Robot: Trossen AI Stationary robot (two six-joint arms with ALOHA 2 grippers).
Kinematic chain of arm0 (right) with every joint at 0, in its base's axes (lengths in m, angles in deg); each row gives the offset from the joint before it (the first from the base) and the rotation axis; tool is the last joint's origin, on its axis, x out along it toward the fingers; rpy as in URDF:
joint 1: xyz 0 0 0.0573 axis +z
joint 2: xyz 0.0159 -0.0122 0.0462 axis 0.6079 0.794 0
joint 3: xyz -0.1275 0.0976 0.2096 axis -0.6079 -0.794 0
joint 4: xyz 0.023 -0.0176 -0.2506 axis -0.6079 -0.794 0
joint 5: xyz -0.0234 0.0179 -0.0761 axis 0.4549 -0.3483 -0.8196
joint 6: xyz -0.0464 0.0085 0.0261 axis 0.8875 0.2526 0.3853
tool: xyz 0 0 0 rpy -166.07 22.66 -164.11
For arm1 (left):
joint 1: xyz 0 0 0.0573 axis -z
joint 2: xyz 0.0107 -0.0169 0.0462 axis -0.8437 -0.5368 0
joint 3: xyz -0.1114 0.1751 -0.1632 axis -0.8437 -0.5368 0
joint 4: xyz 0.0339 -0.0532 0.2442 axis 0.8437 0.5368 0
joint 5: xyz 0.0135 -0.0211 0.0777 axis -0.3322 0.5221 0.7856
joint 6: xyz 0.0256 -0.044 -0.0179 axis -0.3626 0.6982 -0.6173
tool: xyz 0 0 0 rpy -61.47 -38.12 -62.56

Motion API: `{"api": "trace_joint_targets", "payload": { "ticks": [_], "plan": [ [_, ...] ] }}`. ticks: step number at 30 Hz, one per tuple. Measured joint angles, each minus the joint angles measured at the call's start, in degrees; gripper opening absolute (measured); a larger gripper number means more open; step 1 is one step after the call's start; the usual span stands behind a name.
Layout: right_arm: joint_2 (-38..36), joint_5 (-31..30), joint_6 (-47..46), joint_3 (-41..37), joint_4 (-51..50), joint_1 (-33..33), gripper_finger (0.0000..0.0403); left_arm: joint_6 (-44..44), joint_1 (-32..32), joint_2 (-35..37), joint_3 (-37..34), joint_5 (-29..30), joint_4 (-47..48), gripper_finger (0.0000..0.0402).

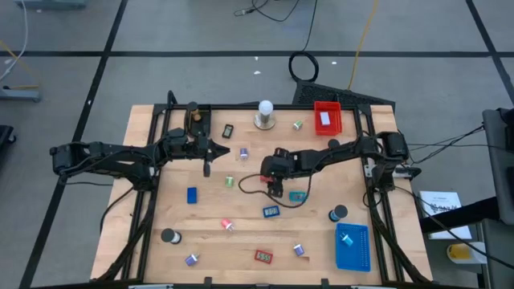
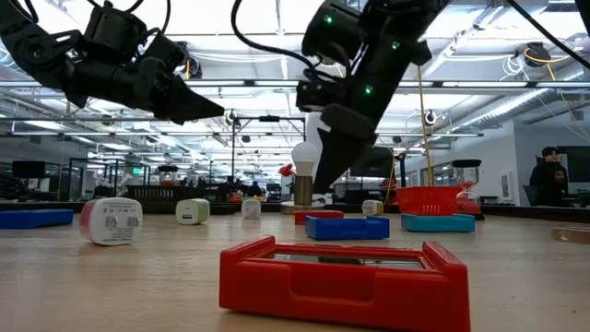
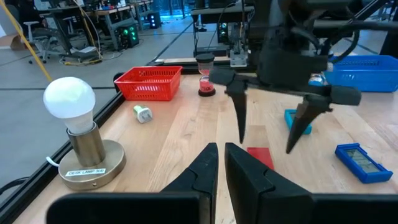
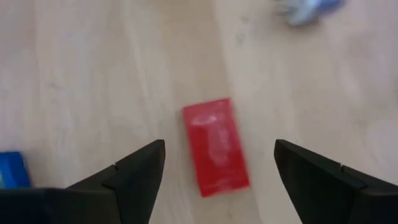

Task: Pick & Place Office items
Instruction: Put the top red digital clock into the red bin

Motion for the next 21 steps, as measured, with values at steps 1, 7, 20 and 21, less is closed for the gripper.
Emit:
{"api": "trace_joint_targets", "payload": {
  "ticks": [1, 7, 20, 21],
  "plan": [
    [0.06, 0.93, 1.76, -0.72, 0.71, -0.32, 0.0297, 0.00, 0.00, 0.01, 0.00, 0.00, 0.00, 0.0037],
    [0.03, 6.45, 4.17, -3.86, 6.67, -2.61, 0.0284, 0.00, 0.00, 0.00, 0.00, 0.00, 0.00, 0.0037],
    [0.25, 8.38, 6.30, -8.47, 11.88, -3.99, 0.0258, 0.00, 0.00, -0.01, 0.00, -0.01, 0.00, 0.0037],
    [0.25, 8.40, 6.16, -8.62, 11.95, -4.11, 0.0256, 0.00, 0.00, 0.01, 0.00, 0.01, 0.00, 0.0037]
  ]
}}
